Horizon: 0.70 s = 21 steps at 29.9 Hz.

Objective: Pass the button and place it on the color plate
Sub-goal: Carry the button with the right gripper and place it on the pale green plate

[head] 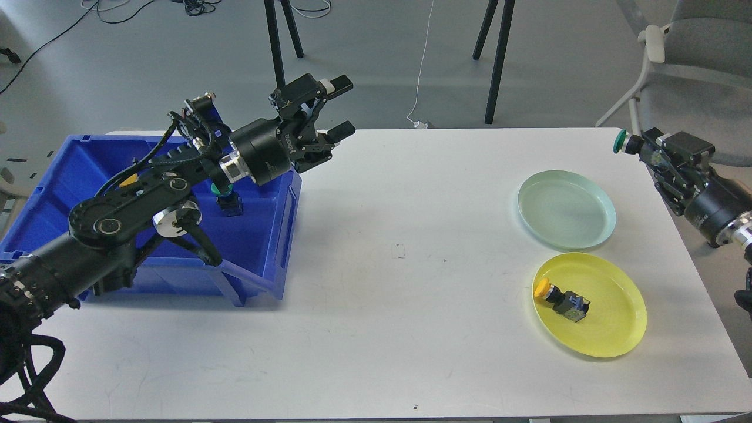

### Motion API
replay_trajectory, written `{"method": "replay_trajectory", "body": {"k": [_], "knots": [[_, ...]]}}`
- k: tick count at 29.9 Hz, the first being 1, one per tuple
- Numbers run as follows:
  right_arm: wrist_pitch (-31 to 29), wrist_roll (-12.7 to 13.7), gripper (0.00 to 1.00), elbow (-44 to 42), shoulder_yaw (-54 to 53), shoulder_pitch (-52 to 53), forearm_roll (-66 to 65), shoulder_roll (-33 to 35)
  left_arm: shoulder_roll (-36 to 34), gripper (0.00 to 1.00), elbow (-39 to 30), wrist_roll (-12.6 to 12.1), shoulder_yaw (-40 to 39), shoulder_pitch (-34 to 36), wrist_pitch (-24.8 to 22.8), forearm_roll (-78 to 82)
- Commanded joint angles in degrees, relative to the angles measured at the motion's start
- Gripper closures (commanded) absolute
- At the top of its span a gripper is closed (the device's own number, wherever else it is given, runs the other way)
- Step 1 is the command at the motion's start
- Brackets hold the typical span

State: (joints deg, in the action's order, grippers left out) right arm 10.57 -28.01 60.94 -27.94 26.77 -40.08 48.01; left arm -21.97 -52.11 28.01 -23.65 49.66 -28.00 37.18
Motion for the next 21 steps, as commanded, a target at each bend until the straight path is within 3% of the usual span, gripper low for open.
{"method": "replay_trajectory", "body": {"k": [1,4,6,13,21], "knots": [[7.52,0.01,0.99,-4.58,4.29,0.21,-2.81,-6.07,0.0,0.02,-0.01,-0.01,0.01,0.0,0.0,0.0],[9.29,0.01,0.98,-9.51,6.05,2.14,-4.12,-9.84,0.0,0.02,-0.01,-0.01,0.01,0.0,0.0,0.0],[9.55,0.01,0.91,-12.06,6.58,3.19,-4.83,-12.84,0.0,0.02,-0.01,-0.01,-0.08,0.0,0.0,0.0],[9.64,0.01,0.39,-15.49,6.85,4.95,-4.74,-16.54,0.0,0.02,-0.01,-0.01,0.01,0.0,0.0,0.0],[9.64,0.01,0.23,-16.38,6.5,5.13,-4.3,-17.16,0.0,0.02,-0.01,-0.01,0.01,-0.09,0.0,-1.23]]}}
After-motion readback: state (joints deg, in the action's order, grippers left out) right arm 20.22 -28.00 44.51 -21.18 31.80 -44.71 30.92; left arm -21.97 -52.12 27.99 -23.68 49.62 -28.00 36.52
